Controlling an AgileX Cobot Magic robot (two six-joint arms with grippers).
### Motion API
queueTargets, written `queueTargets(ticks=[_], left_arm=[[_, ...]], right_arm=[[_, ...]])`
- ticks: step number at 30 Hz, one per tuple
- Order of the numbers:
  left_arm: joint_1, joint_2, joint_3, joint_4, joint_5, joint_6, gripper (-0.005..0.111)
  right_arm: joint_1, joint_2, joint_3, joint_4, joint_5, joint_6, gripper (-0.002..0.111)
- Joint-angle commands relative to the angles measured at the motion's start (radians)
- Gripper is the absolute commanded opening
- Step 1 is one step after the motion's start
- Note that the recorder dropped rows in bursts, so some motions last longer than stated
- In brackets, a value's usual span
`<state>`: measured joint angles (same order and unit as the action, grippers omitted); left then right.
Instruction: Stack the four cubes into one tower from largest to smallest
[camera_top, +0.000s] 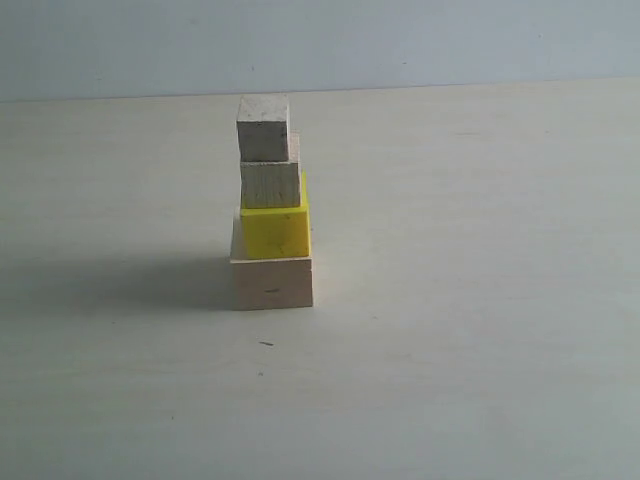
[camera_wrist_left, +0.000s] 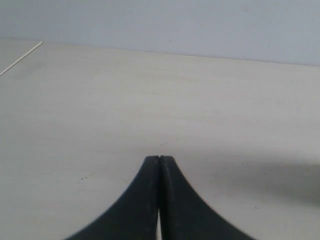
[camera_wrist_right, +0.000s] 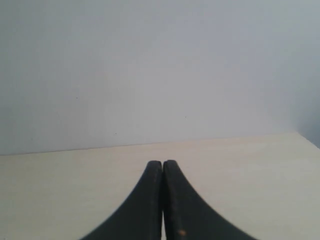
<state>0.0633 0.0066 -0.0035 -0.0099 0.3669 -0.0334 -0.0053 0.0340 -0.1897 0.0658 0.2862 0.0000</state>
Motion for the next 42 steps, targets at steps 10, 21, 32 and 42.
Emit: queueTargets(ticks=[10, 21, 32, 42], left_arm=[[-0.005, -0.007, 0.004, -0.007, -0.015, 0.005, 0.0], [-0.005, -0.007, 0.004, -0.007, -0.015, 0.005, 0.0], [-0.005, -0.007, 0.004, -0.007, -0.015, 0.005, 0.0], [-0.005, -0.007, 0.004, -0.007, -0.015, 0.005, 0.0]], right_arm=[[0.076, -0.034, 0.19, 0.027, -0.131, 0.0, 0.0], [0.076, -0.034, 0.19, -0.048, 0.019, 0.0, 0.0], [0.076, -0.034, 0.19, -0.046, 0.05, 0.0, 0.0], [0.076, -0.034, 0.19, -0.046, 0.05, 0.0, 0.0]])
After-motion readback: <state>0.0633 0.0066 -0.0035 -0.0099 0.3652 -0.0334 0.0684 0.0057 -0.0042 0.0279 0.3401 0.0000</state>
